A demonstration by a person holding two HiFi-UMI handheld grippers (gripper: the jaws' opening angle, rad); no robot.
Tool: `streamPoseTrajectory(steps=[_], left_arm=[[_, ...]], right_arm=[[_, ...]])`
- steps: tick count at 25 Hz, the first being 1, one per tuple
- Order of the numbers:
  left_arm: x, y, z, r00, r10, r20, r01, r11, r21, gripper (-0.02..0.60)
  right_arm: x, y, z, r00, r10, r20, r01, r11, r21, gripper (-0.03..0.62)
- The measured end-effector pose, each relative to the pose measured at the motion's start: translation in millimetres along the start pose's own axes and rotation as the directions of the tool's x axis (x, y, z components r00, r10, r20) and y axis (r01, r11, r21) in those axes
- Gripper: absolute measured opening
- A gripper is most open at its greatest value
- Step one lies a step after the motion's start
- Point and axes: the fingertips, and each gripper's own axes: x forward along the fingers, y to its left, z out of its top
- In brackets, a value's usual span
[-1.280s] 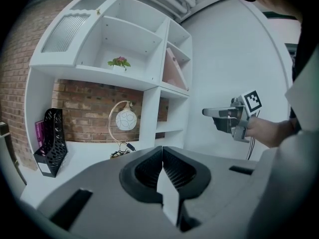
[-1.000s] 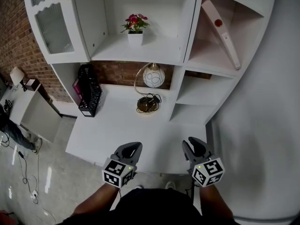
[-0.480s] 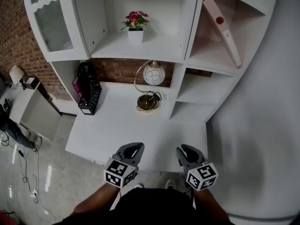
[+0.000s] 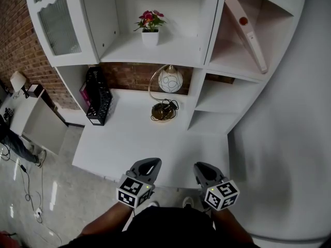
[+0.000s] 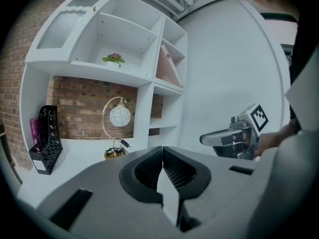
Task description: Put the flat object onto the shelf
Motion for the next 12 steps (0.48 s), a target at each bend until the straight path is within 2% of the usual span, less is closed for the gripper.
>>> streamPoseTrajectory(steps=[6, 12], left_arm=[[-0.6, -2.2, 2.5, 1.000, -0.007, 0.003, 0.007, 1.000, 0.005, 0.005], [-1.8, -3.7, -0.6, 1.000, -0.007, -0.004, 0.007, 1.000, 0.002, 0.005]], right_arm=[[0.4, -1.2, 1.8, 1.000, -0.013, 0.012, 0.013, 1.000, -0.005, 0.006], [1.9, -4.1, 6.4, 0.999, -0.008, 0.040, 0.008, 1.000, 0.006, 0.003]])
